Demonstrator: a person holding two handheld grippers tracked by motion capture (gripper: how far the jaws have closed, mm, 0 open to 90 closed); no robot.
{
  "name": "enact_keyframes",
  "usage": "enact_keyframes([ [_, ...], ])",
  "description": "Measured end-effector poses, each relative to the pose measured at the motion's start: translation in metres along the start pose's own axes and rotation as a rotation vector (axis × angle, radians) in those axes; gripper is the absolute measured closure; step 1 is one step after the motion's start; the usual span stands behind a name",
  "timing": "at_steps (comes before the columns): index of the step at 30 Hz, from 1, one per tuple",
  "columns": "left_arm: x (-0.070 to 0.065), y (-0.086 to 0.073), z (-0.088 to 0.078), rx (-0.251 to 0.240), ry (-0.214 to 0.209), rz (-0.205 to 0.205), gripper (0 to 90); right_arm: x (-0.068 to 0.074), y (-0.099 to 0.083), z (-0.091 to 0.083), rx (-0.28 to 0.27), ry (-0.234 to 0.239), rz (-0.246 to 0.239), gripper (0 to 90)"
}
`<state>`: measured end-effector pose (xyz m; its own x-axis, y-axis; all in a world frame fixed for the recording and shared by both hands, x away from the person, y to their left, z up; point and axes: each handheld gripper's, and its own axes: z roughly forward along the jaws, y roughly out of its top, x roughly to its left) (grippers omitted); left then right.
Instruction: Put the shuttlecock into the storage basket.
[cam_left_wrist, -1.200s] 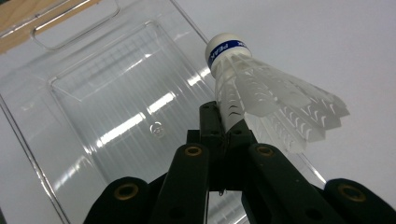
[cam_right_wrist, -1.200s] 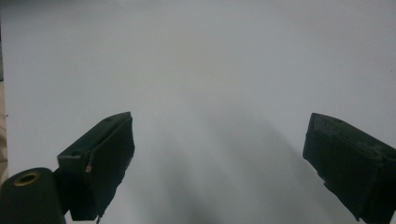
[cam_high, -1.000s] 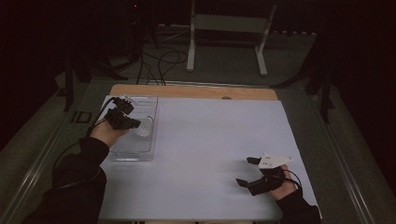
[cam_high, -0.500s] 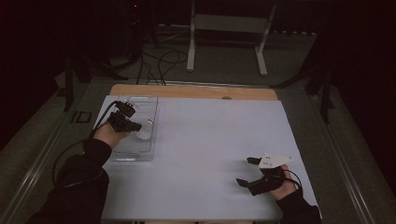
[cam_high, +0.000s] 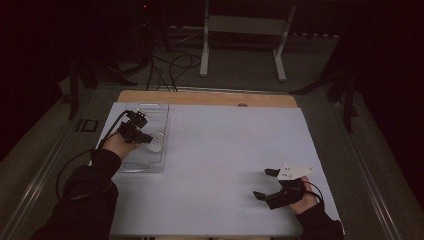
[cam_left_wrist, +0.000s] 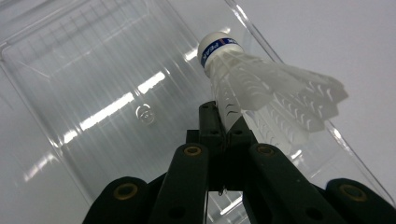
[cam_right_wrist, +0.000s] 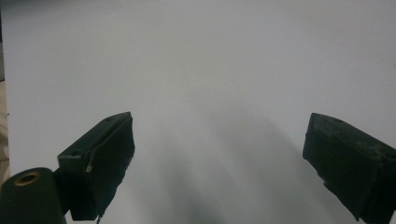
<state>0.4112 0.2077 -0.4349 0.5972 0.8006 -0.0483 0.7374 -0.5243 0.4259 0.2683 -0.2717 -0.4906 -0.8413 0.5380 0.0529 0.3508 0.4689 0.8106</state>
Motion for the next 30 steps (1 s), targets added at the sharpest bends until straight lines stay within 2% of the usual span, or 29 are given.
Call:
enact_keyframes([
  [4,-0.001,0.0,0.005,0.044,-0.02,0.005,86.7,0.0,0.0,0.0,0.0,0.001,0.002,8.8],
  [5,-0.001,0.0,0.005,0.044,-0.02,0.005,81.1,0.0,0.0,0.0,0.001,0.001,0.003,8.8],
  [6,-0.004,0.0,0.008,0.092,-0.004,0.027,72.3,0.0,0.0,0.0,0.002,0.001,0.003,8.8],
  [8,-0.007,0.001,0.009,0.106,0.013,0.028,56.4,0.0,0.0,0.0,0.003,0.002,0.002,8.8],
  [10,-0.009,0.002,0.009,0.113,0.023,0.027,46.5,0.0,0.0,0.0,0.003,0.002,0.003,8.8],
  [13,-0.009,0.004,0.005,0.098,0.03,0.016,37.6,0.0,0.0,0.0,0.003,0.001,0.002,8.8],
  [15,-0.009,0.004,0.002,0.094,0.039,-0.002,28.3,0.0,0.0,0.0,0.003,0.0,0.001,8.8],
  [17,-0.01,0.005,0.001,0.09,0.045,-0.002,20.0,0.0,0.0,0.0,0.003,0.0,0.002,8.8],
  [18,-0.008,0.005,-0.003,0.085,0.01,-0.016,12.2,0.0,0.0,0.0,0.005,0.0,0.006,8.8],
  [19,-0.008,0.005,-0.005,0.076,0.02,-0.031,7.7,0.0,0.0,0.0,0.005,0.001,0.005,8.8],
  [20,-0.008,0.006,-0.006,0.08,0.036,-0.024,7.3,0.0,0.0,0.0,0.005,0.001,0.004,8.8],
  [22,-0.007,0.006,-0.009,0.077,0.023,-0.017,1.7,0.0,0.0,0.001,0.006,0.002,0.005,8.8],
  [30,-0.008,0.007,-0.015,0.048,0.018,-0.015,0.8,0.0,0.0,0.001,0.007,0.003,0.003,8.8],
])
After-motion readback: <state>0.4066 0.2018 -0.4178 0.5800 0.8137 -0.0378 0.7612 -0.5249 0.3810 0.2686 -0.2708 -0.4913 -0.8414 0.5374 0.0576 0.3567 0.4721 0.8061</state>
